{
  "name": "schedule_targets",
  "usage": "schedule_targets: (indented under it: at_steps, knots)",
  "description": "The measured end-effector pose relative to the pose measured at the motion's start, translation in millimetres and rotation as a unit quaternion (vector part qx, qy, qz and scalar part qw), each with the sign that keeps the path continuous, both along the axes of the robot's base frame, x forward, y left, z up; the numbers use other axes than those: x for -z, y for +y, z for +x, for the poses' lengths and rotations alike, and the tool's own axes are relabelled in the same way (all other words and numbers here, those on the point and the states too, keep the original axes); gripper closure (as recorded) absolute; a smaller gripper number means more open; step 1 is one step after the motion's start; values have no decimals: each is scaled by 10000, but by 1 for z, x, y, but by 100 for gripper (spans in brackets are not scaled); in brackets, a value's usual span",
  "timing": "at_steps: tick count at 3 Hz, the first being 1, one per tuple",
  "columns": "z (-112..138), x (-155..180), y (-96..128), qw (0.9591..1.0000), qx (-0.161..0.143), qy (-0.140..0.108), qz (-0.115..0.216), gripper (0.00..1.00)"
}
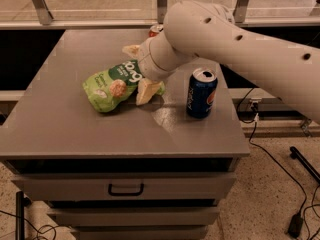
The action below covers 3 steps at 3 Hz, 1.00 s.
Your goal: Pick green rice chip bag
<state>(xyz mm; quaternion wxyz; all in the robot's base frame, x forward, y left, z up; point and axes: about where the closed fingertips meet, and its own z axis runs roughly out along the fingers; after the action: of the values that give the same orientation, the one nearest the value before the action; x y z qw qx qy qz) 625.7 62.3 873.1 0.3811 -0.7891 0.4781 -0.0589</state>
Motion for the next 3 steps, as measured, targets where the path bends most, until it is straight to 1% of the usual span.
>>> schedule_targets:
  at_steps: [2, 3]
  knots:
    - [6, 6, -1, 9999, 11, 96, -65, 63]
    - [6, 8, -1, 9999, 35, 152, -48, 86]
